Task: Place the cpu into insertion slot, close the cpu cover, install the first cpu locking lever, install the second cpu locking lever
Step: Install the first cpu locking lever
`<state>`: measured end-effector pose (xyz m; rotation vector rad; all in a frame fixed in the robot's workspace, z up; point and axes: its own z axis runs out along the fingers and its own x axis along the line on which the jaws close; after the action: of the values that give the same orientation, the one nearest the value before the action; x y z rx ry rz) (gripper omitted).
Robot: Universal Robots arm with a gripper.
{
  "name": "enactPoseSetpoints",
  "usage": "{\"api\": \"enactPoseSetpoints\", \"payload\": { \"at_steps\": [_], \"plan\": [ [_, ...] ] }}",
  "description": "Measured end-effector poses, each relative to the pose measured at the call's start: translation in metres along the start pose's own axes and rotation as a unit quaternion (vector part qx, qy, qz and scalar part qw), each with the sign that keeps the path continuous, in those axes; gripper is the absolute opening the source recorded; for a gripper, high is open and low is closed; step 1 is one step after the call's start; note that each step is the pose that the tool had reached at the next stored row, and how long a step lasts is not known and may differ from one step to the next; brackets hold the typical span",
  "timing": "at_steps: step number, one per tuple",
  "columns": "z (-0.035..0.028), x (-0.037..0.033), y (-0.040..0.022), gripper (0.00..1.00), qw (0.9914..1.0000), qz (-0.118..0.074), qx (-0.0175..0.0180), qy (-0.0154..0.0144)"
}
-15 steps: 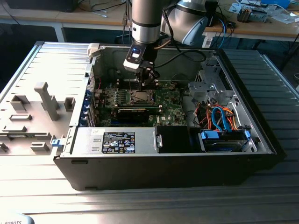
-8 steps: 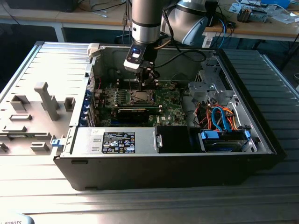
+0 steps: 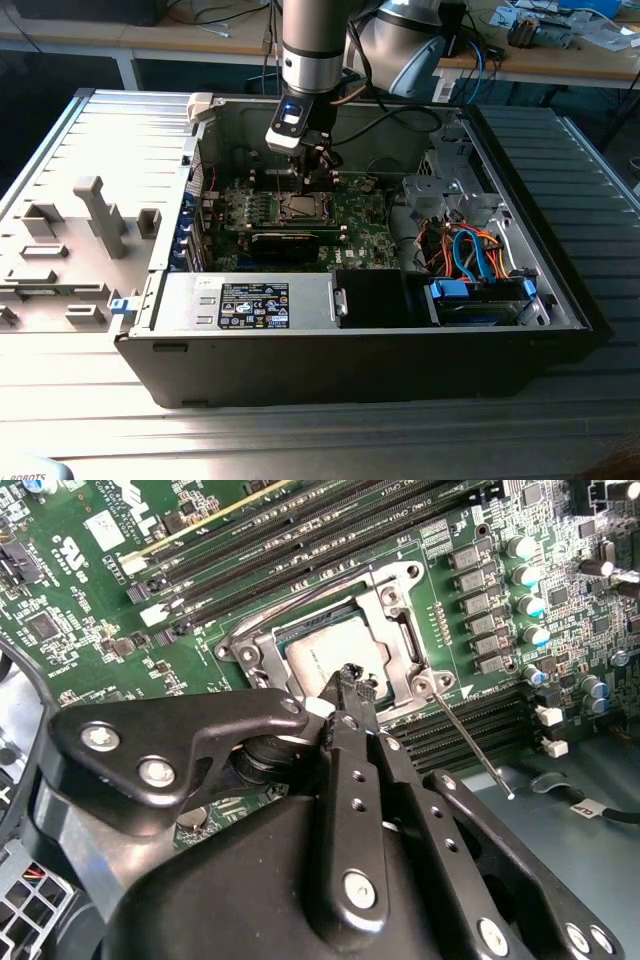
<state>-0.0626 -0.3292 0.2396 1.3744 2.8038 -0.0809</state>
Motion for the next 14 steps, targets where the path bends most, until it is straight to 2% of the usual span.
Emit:
{"api": "enactPoseSetpoints", "payload": {
  "at_steps": [14],
  "plan": [
    [0.0000, 0.0000, 0.0000, 0.11, 0.99993, -0.012, -0.0005, -0.0004]
  ]
}}
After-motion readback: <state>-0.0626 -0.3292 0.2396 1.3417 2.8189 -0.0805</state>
